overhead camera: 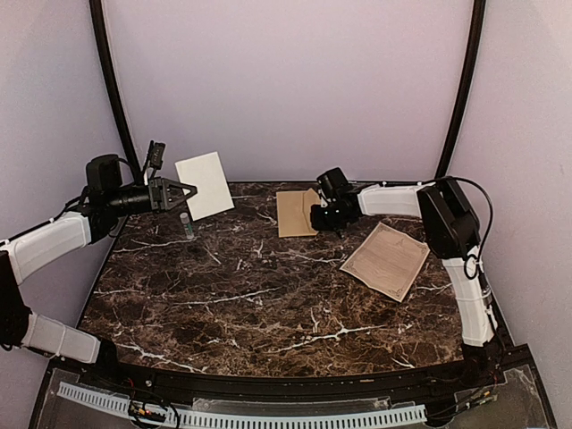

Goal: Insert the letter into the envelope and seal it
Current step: Move the envelope to the center of the board.

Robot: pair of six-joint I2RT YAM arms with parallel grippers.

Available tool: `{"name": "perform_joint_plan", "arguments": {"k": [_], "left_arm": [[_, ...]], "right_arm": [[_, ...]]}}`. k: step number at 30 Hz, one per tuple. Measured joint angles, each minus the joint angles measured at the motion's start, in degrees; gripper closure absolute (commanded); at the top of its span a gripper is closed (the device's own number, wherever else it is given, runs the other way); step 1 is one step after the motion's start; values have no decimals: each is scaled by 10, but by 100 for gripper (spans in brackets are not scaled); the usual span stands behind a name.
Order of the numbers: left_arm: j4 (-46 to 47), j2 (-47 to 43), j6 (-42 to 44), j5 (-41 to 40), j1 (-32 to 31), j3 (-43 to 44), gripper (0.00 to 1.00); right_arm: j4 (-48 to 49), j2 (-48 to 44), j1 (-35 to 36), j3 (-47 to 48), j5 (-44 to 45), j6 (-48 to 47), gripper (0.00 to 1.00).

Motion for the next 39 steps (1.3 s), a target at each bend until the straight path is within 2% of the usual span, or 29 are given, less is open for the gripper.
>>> {"name": "perform_joint_plan", "arguments": {"k": [5, 15, 19, 23, 30, 39], "left_arm": [[4, 2, -2, 2, 5, 0, 100], [9, 14, -11, 3, 28, 0, 100], [8, 17, -10, -3, 31, 0, 100], [1, 18, 2, -17, 31, 0, 100], [-2, 19, 10, -34, 31, -8, 100], [-43, -20, 28, -85, 19, -25, 100]], "right_arm": [[1, 14, 0, 15, -9, -5, 100], [0, 17, 0, 16, -15, -4, 100], [0, -8, 0, -3, -21, -1, 100], [2, -95, 2, -68, -24, 10, 100], [10, -302, 35, -212, -17, 48, 100], [-1, -523, 183, -410, 6, 161, 100]]}}
